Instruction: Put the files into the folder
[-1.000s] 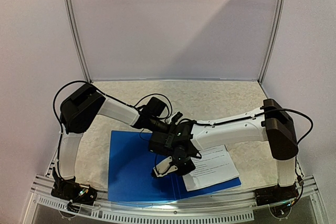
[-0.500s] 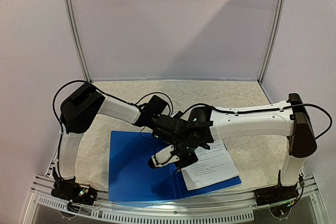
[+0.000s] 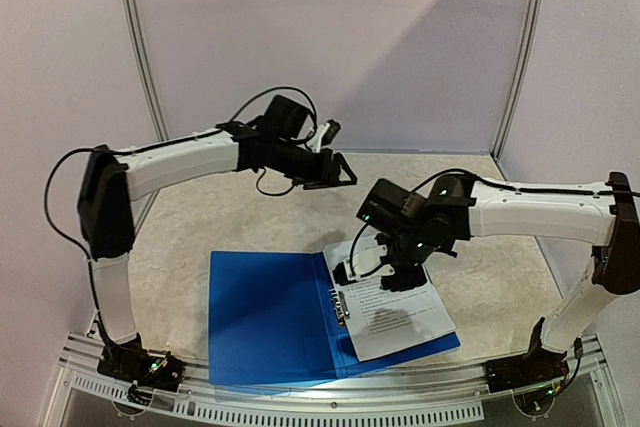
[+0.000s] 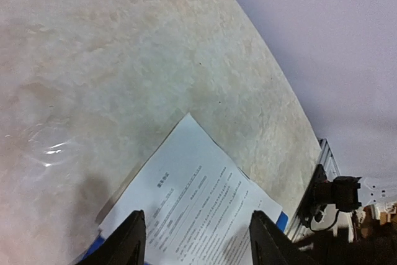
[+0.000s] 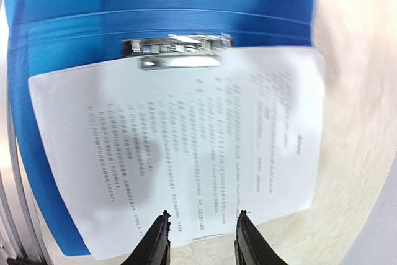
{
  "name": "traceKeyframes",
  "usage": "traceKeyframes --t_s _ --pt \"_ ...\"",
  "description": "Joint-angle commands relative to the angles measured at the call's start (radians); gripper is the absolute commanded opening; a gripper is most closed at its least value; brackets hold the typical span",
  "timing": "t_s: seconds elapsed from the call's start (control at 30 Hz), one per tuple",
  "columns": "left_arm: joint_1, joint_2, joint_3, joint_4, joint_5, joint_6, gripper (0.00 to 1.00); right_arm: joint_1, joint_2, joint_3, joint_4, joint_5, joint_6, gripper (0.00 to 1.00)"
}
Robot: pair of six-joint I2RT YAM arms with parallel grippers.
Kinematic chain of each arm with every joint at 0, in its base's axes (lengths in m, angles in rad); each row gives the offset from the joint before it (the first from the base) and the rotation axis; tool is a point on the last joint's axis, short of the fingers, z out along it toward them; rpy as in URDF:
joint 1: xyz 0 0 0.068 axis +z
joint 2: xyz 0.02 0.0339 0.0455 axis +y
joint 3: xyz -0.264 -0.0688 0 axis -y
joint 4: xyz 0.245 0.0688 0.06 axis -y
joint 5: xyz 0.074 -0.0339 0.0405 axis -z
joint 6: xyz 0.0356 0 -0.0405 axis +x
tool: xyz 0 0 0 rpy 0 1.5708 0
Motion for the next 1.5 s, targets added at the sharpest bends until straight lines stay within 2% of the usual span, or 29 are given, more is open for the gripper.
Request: traceKeyframes --t_s 0.0,0.07,0.17,0.2,0.3,0.43,0.63,0.83,1.1,1.23,1.47 --pt "0.015 -0.257 -0.265 -0.064 -0.199 -0.013 0.62 -0.17 -0.145 -0.082 0.12 -0.117 0.074 0.36" --pt "0.019 -0.377 -0.412 -0.04 -0.261 -0.051 0.63 -0.248 -0.197 -0.14 0.21 -0.165 0.121 0.42" --pt "0.023 -0.547 -0.607 -0.034 -0.317 -0.123 0.66 -0.343 -0.269 -0.25 0.316 -0.224 0.222 0.56" --pt "0.024 -0.603 -0.67 -0.028 -0.326 -0.151 0.67 -0.369 -0.277 -0.272 0.33 -0.247 0.243 0.58" --pt "0.023 -0.753 -0.838 -0.023 -0.35 -0.242 0.68 -0.4 -0.281 -0.335 0.371 -0.298 0.298 0.59" --pt "0.023 -0.971 -1.025 -0.087 -0.483 -0.396 0.72 -0.414 -0.285 -0.388 0.424 -0.344 0.316 0.59" --pt "0.024 -1.18 -1.203 -0.199 -0.525 -0.473 0.73 -0.417 -0.265 -0.421 0.445 -0.402 0.315 0.58" --pt "0.025 -1.202 -1.307 -0.162 -0.448 -0.456 0.75 -0.417 -0.236 -0.424 0.416 -0.501 0.322 0.59" --pt "0.025 -1.21 -1.371 0.09 -0.212 -0.442 0.75 -0.417 -0.198 -0.474 0.43 -0.562 0.29 0.58" --pt "0.024 -1.173 -1.336 0.182 -0.106 -0.406 0.75 -0.417 -0.164 -0.496 0.439 -0.595 0.277 0.57" --pt "0.016 -1.014 -1.146 0.208 -0.034 -0.266 0.75 -0.416 -0.041 -0.461 0.43 -0.474 0.312 0.51"
